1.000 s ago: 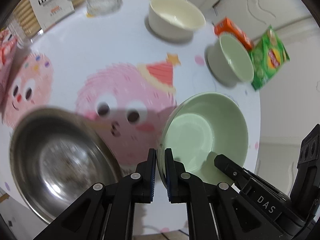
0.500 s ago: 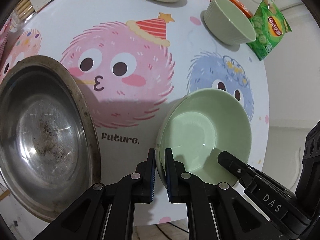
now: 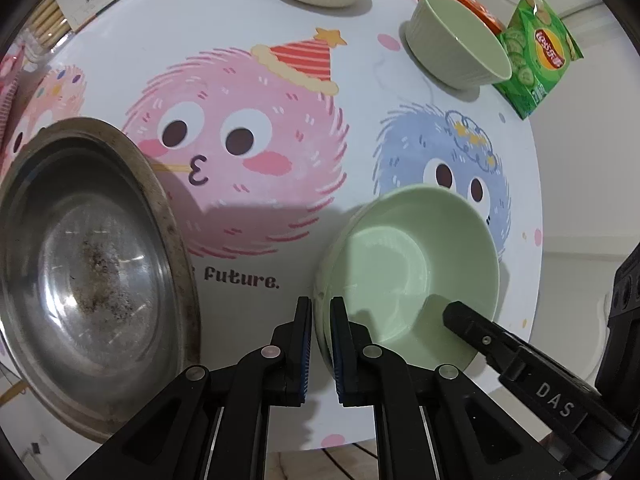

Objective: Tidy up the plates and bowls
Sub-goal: 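Carry the green bowl with both grippers beside the steel bowls, open both, then move both grippers to the cream bowl and close them on its rim, then carry the cream bowl with both grippers, lower it into the green bowl, open, then move both grippers to the green bowl by the chip bag, grasp its rim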

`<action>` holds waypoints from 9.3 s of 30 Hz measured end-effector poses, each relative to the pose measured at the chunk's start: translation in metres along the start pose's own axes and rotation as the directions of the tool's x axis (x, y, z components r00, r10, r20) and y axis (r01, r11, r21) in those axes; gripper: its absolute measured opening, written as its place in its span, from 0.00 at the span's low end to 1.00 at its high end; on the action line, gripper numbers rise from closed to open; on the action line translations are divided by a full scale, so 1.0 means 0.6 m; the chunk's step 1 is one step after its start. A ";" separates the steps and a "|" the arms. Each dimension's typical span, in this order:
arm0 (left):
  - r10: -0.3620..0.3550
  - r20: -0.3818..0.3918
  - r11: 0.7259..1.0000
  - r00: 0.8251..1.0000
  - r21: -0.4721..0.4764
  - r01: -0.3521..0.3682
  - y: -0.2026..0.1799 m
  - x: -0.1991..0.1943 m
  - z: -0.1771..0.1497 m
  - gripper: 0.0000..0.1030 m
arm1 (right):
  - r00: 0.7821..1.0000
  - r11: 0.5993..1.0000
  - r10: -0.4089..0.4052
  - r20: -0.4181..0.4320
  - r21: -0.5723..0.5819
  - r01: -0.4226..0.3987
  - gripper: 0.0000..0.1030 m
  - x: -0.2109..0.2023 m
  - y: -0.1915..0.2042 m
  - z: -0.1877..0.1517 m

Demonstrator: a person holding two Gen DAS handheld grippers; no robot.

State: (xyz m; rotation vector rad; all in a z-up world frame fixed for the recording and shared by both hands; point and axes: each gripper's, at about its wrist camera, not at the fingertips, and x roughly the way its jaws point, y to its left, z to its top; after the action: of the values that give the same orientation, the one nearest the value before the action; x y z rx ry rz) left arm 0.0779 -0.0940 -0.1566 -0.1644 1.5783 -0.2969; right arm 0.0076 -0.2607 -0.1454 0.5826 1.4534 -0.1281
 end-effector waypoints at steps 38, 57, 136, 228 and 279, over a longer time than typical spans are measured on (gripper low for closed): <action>-0.009 0.153 0.998 0.988 -0.067 0.020 0.005 -0.103 0.269 1.00 | 0.988 0.966 0.029 0.152 -0.259 0.011 1.00 -0.108 0.172 0.305; 0.045 0.118 0.966 0.992 -0.258 -0.013 0.065 -0.036 0.397 0.99 | 0.998 0.911 -0.033 0.059 -0.409 0.055 1.00 0.030 0.280 0.451; -0.015 0.180 1.000 0.984 -0.016 0.018 -0.031 -0.159 0.145 0.13 | 0.992 0.958 -0.011 0.123 -0.284 0.046 0.08 -0.103 0.192 0.188; 0.044 0.034 0.993 0.998 0.112 -0.048 -0.069 -0.087 -0.009 0.59 | 0.988 0.973 -0.155 0.000 -0.175 0.153 0.12 -0.048 0.059 0.005; 0.080 0.064 0.991 0.995 0.100 -0.086 -0.176 -0.010 0.296 1.00 | 0.994 0.996 0.042 0.103 0.068 -0.049 0.83 -0.092 -0.032 0.336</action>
State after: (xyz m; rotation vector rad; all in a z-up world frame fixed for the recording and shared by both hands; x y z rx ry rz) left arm 0.2464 -0.2080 -0.1218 -0.0276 1.5027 -0.3050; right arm 0.1724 -0.3817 -0.0969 0.6575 1.3403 -0.1714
